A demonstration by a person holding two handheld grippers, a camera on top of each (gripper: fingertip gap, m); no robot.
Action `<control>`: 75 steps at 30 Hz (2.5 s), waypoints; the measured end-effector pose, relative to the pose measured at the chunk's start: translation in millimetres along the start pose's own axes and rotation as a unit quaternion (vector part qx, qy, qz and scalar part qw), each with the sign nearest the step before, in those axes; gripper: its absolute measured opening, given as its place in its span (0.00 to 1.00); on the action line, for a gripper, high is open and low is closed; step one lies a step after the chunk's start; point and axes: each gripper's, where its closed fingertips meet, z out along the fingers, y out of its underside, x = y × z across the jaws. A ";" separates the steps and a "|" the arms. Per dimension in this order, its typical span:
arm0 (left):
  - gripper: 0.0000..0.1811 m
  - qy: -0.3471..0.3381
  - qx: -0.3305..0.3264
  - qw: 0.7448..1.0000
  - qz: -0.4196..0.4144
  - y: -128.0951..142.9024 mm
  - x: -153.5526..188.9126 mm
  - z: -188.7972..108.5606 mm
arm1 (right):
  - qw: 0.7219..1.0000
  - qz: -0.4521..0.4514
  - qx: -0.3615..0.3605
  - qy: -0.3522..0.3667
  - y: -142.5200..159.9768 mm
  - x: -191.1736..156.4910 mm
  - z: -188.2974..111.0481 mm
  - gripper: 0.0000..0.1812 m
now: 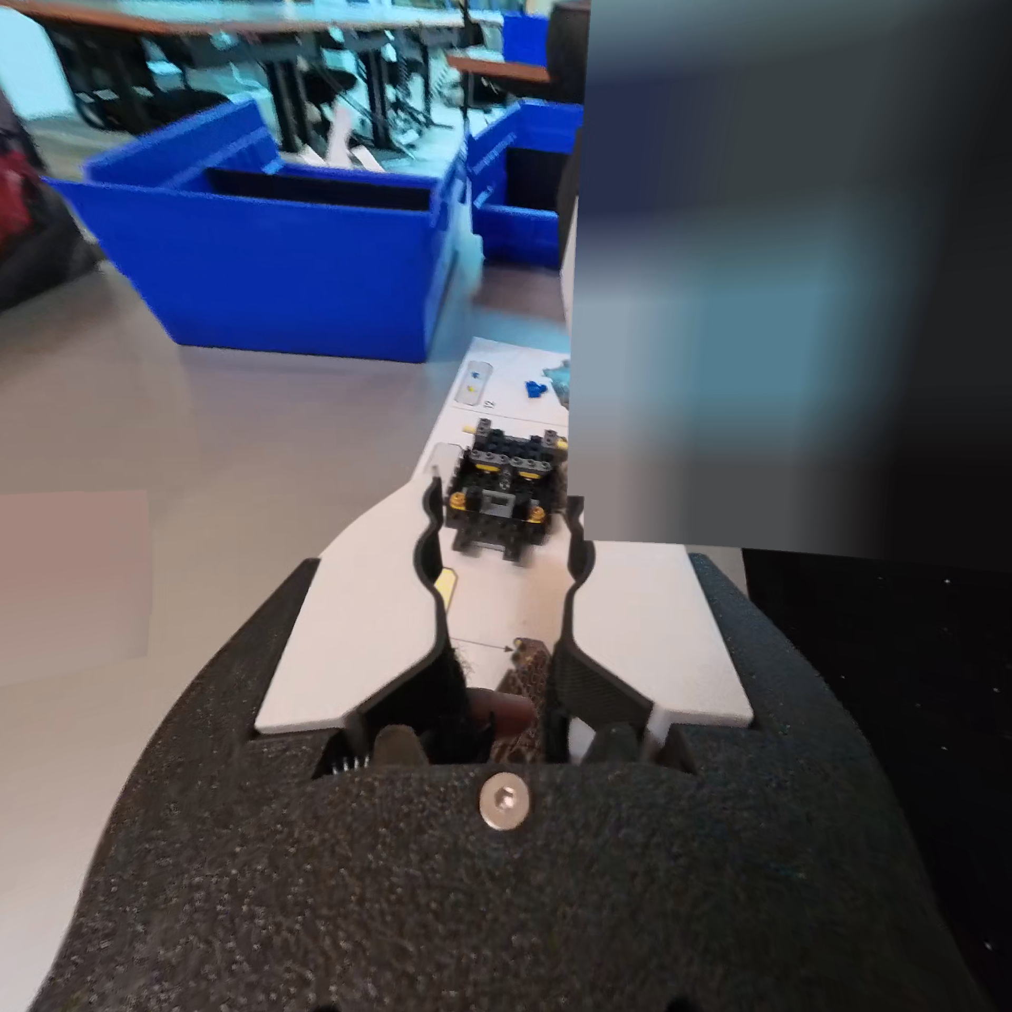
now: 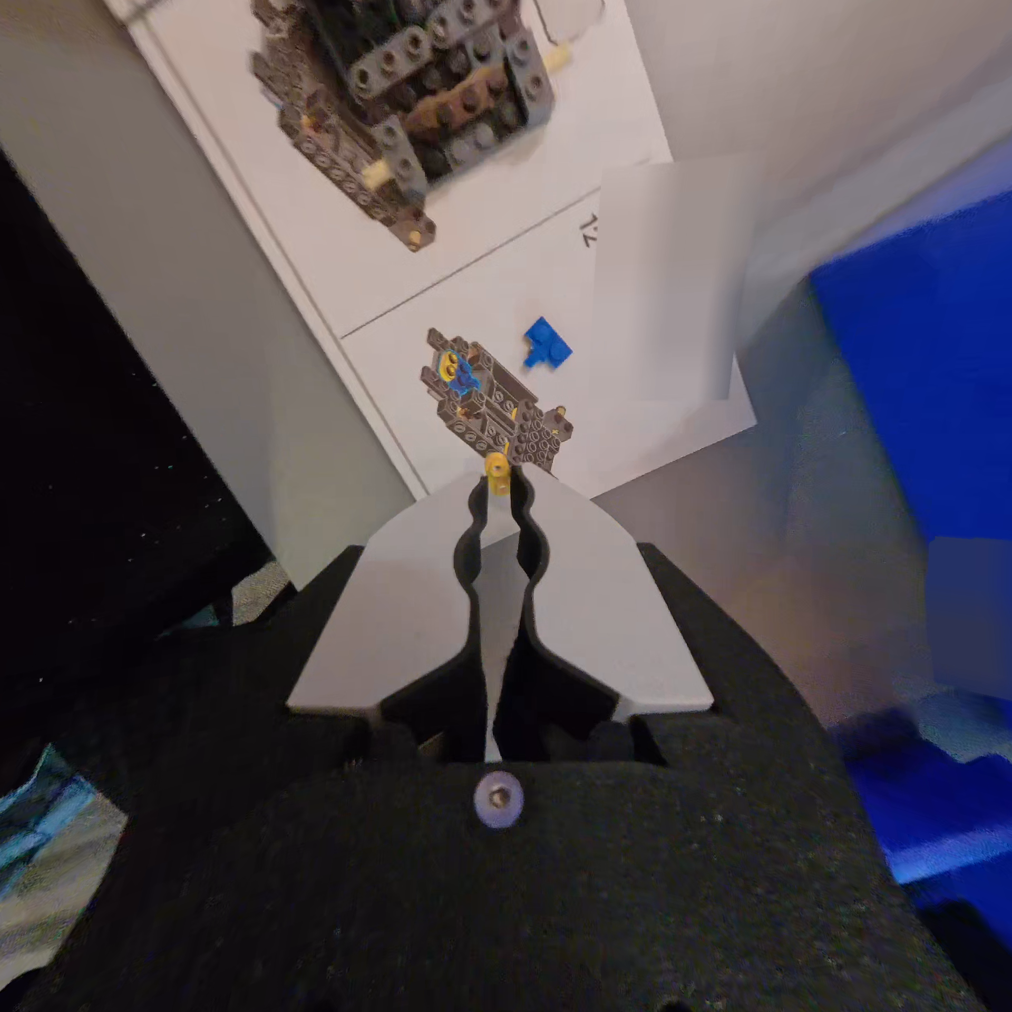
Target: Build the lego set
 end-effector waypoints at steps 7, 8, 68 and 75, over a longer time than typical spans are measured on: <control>0.44 0.019 -0.096 0.995 0.010 7.5 6.6 33.6 | 0.999 0.032 0.020 0.005 0.2 3.1 14.7 0.06; 0.45 0.021 -0.099 0.995 0.009 6.7 7.4 38.9 | 0.999 0.035 0.025 0.001 -0.5 2.4 15.3 0.07; 0.43 0.051 -0.189 0.981 0.016 30.5 6.1 63.7 | 0.966 0.110 0.232 0.014 -2.8 7.6 -14.3 0.16; 0.40 0.020 -0.183 0.983 0.000 35.7 -3.5 32.5 | 0.960 0.062 0.274 -0.006 -23.5 1.4 -17.9 0.30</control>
